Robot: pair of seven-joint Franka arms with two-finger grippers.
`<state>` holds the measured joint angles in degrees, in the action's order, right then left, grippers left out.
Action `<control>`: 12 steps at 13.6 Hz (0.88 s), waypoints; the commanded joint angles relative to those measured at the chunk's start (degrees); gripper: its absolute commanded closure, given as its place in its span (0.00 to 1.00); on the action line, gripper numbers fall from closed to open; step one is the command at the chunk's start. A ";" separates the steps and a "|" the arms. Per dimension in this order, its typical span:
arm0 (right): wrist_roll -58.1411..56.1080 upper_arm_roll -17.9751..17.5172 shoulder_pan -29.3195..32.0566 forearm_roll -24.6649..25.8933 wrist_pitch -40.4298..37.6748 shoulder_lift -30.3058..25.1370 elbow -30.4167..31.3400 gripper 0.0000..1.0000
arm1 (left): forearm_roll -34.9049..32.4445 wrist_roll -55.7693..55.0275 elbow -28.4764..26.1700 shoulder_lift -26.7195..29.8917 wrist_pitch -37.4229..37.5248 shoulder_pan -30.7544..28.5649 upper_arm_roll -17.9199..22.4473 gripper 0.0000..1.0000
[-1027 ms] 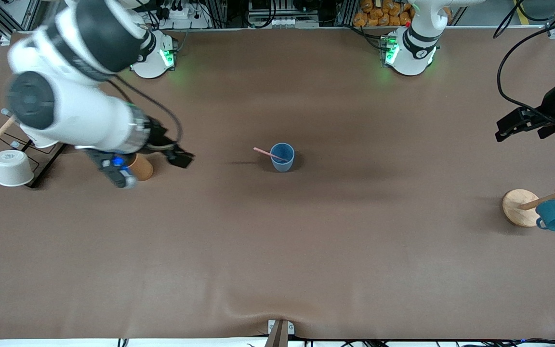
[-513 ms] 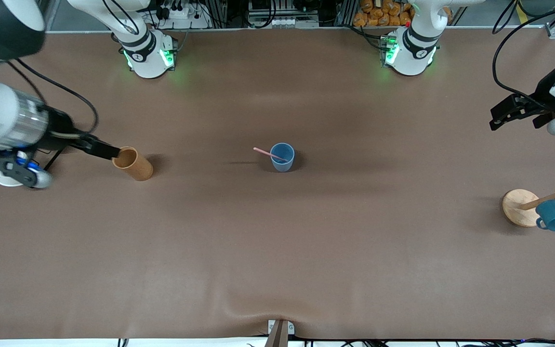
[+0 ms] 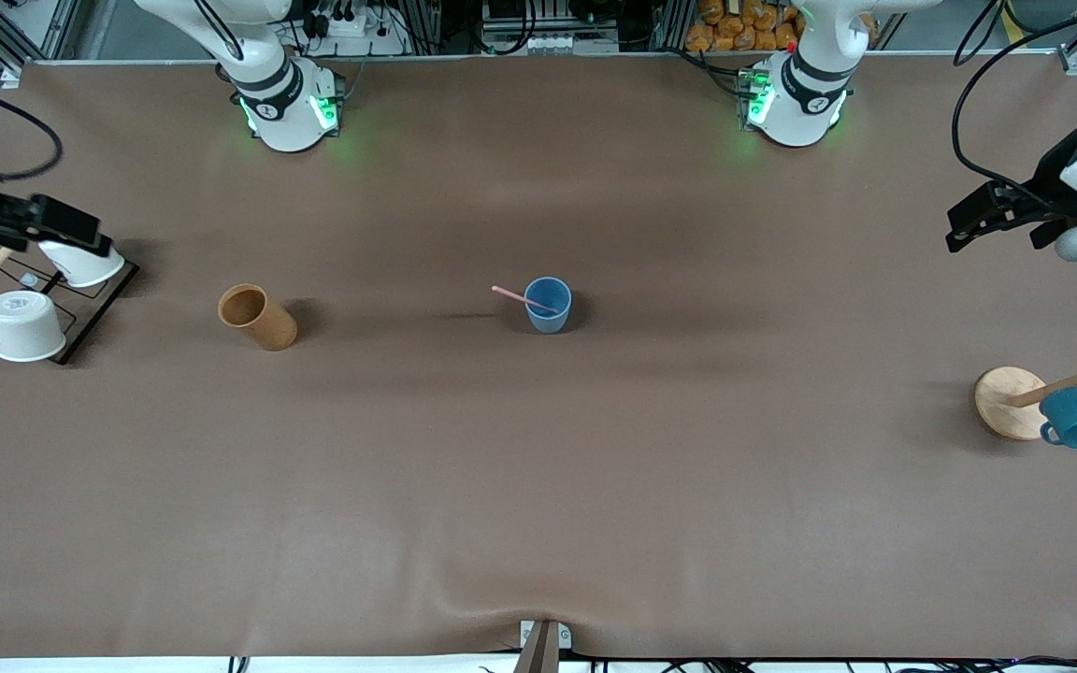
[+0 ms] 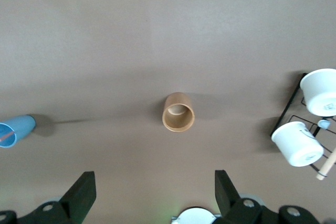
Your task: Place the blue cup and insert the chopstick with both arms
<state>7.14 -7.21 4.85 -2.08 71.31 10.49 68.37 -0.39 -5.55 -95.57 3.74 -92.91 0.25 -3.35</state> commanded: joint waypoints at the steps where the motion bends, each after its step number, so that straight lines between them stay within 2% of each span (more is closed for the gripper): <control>1: -4.05 5.70 -4.57 0.76 1.19 -6.43 7.38 0.00 | 0.92 0.62 -0.41 1.00 0.71 0.19 0.01 0.00; 2: -4.67 6.94 -5.54 0.76 1.37 -7.40 8.26 0.00 | 0.92 0.71 -0.41 0.92 0.71 0.11 0.01 0.00; 9: -8.45 9.23 -7.22 1.29 3.48 -9.08 9.15 0.00 | 0.92 0.72 -0.41 1.00 0.71 0.02 0.01 0.00; 11: -8.46 9.15 -7.40 1.29 6.71 -13.02 14.92 0.00 | 0.83 0.72 -0.32 1.09 0.71 0.02 0.01 0.00; 12: -8.46 9.15 -7.40 1.29 7.78 -13.21 15.65 0.00 | 0.83 0.72 -0.32 1.26 0.80 0.02 0.01 0.00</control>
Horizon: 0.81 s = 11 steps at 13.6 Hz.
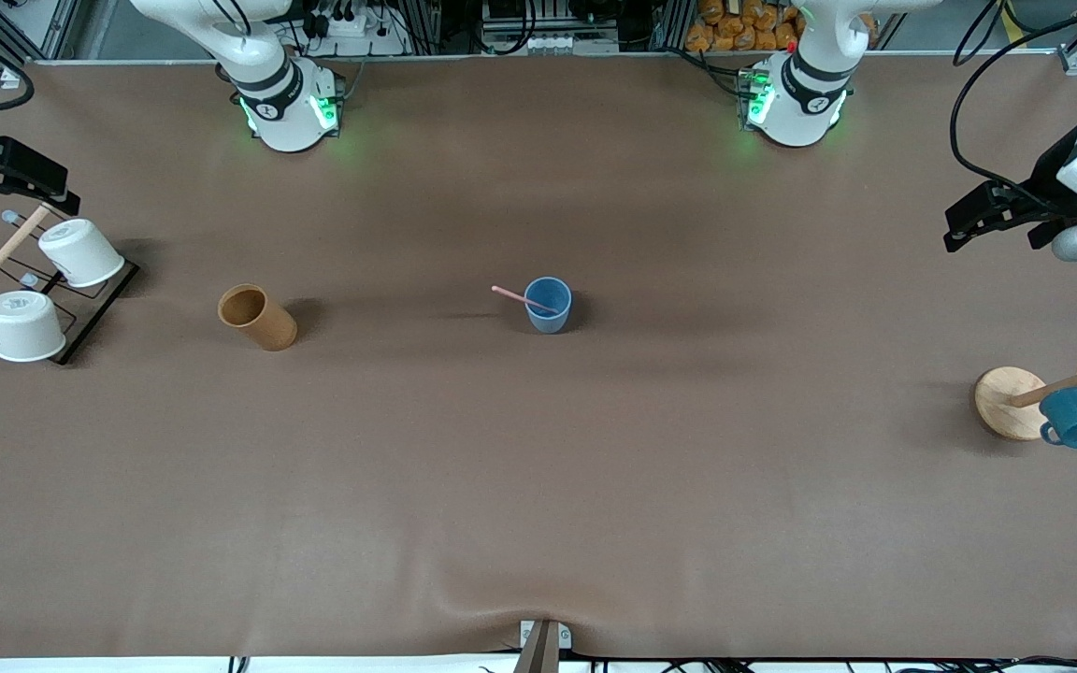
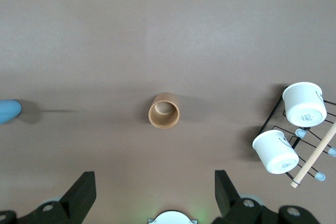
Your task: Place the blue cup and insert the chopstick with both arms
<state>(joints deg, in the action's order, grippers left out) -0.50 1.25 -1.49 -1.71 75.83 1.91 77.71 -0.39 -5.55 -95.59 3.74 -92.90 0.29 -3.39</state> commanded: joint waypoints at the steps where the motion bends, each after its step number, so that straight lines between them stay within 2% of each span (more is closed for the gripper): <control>1: -0.73 0.69 -0.80 0.92 3.53 -4.20 5.87 0.00 | 0.83 0.71 -0.38 1.35 1.05 0.06 0.05 0.00; 11: -0.73 0.69 -0.45 1.45 3.98 -3.49 4.02 0.00 | 0.92 0.54 2.87 0.30 2.72 0.06 0.05 0.00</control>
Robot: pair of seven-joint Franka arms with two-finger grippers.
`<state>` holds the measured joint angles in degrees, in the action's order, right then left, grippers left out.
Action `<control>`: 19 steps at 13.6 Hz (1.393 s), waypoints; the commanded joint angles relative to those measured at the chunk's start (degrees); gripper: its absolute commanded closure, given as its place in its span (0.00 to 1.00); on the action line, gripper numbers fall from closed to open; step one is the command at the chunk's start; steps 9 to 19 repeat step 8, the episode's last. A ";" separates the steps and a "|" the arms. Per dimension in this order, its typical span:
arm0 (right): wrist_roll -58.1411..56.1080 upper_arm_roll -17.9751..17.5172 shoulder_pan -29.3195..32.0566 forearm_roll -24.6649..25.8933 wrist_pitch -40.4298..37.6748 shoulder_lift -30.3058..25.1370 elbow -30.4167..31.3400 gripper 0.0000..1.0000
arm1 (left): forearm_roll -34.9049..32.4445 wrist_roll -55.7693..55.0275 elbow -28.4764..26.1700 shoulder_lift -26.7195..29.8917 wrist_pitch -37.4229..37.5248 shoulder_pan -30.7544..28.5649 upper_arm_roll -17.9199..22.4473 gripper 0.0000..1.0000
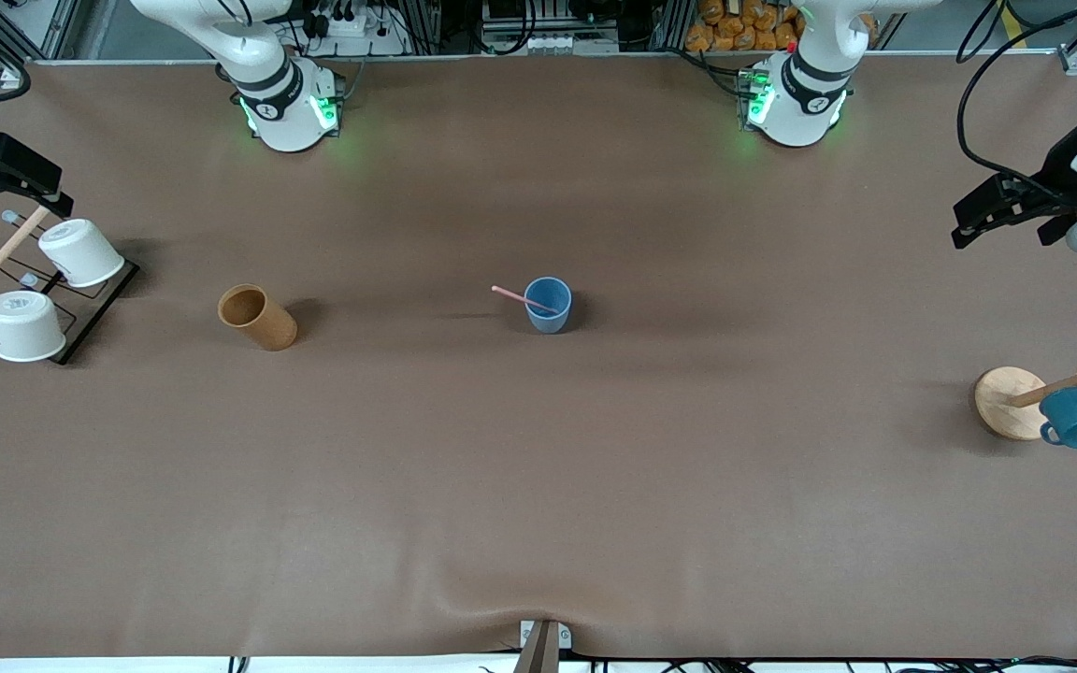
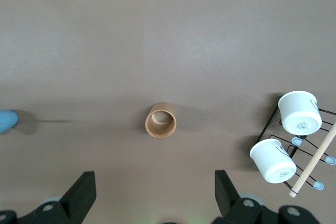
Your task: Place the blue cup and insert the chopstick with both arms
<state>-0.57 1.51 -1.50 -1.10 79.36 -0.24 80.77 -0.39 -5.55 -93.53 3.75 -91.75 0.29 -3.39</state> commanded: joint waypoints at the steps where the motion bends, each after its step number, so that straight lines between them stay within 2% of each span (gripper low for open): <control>1: -0.66 0.42 -0.52 0.92 0.45 -1.34 0.96 0.00 | 0.92 0.54 0.80 0.29 1.66 0.14 0.05 0.00; 19: -0.66 0.34 -0.43 0.83 0.54 -1.25 0.96 0.00 | 0.92 0.45 0.80 0.29 2.63 0.06 0.05 0.00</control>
